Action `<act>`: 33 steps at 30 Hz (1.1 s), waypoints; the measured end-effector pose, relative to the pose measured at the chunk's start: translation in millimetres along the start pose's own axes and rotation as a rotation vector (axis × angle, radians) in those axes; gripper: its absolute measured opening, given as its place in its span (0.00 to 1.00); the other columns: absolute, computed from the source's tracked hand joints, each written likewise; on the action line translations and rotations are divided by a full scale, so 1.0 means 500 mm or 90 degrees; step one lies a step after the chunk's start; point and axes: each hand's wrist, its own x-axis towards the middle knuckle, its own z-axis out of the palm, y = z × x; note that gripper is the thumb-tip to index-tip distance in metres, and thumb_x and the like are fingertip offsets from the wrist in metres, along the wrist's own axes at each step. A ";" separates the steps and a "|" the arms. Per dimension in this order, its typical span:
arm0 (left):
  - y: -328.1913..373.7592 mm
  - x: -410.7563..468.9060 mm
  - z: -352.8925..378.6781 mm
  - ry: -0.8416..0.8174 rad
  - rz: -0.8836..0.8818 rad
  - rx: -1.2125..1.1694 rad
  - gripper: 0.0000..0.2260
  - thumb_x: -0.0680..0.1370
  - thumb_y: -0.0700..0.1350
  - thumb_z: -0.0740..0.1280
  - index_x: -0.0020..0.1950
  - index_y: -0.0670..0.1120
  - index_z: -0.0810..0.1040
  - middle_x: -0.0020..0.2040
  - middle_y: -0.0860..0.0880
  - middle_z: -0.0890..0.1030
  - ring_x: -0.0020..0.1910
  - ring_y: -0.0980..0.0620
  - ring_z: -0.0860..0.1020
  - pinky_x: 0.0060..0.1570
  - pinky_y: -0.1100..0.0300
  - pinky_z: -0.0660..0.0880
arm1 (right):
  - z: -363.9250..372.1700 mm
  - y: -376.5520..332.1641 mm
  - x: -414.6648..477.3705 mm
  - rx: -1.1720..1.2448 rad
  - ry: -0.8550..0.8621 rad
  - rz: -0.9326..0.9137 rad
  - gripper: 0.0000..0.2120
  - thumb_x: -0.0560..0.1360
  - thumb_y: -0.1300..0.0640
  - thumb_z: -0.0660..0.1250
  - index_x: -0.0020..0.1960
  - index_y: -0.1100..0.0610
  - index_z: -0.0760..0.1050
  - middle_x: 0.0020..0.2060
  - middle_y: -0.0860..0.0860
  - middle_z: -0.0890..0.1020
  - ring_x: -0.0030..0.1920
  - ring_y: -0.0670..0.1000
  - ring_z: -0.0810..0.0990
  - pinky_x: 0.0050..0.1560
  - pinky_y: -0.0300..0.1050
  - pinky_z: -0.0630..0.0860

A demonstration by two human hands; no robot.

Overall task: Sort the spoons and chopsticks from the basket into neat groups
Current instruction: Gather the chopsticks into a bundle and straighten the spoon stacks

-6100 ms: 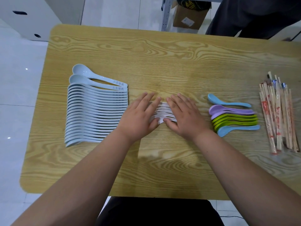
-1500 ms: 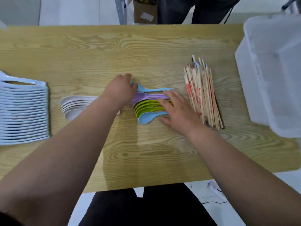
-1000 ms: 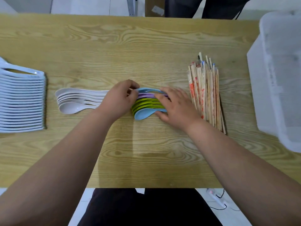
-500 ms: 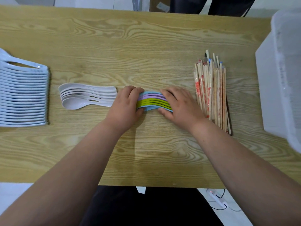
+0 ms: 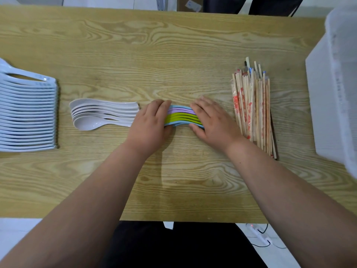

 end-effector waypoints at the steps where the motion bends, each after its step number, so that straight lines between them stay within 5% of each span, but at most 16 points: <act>1: -0.001 0.000 -0.001 -0.001 0.003 0.002 0.28 0.73 0.42 0.73 0.71 0.35 0.73 0.63 0.33 0.77 0.60 0.32 0.77 0.61 0.41 0.73 | 0.001 0.001 0.000 -0.006 0.001 -0.003 0.28 0.81 0.46 0.62 0.74 0.63 0.68 0.73 0.59 0.72 0.76 0.59 0.65 0.76 0.56 0.61; 5: -0.008 0.001 0.003 0.013 0.023 0.041 0.28 0.72 0.41 0.75 0.70 0.35 0.74 0.59 0.34 0.78 0.54 0.33 0.79 0.57 0.42 0.76 | 0.008 -0.003 -0.001 -0.045 0.018 -0.011 0.28 0.82 0.48 0.63 0.74 0.65 0.68 0.72 0.61 0.72 0.75 0.60 0.67 0.75 0.58 0.64; 12: -0.013 -0.006 0.023 0.070 0.070 0.125 0.22 0.77 0.37 0.64 0.70 0.33 0.73 0.58 0.35 0.79 0.52 0.35 0.79 0.52 0.45 0.76 | 0.017 -0.010 -0.008 -0.072 0.043 -0.051 0.26 0.82 0.53 0.64 0.75 0.64 0.67 0.72 0.62 0.72 0.74 0.62 0.68 0.75 0.62 0.62; 23: -0.010 -0.008 0.013 0.042 0.041 0.110 0.26 0.73 0.36 0.72 0.71 0.34 0.73 0.59 0.35 0.79 0.54 0.35 0.79 0.54 0.45 0.75 | 0.012 -0.010 -0.012 -0.063 0.022 -0.061 0.25 0.82 0.57 0.60 0.77 0.63 0.64 0.74 0.59 0.69 0.76 0.59 0.66 0.76 0.62 0.60; 33: -0.009 -0.017 0.002 -0.002 0.006 0.055 0.30 0.79 0.52 0.64 0.76 0.37 0.67 0.71 0.37 0.73 0.64 0.36 0.76 0.61 0.42 0.74 | -0.003 -0.007 -0.006 -0.011 -0.018 0.011 0.31 0.80 0.44 0.62 0.78 0.57 0.63 0.75 0.55 0.68 0.77 0.57 0.62 0.77 0.59 0.59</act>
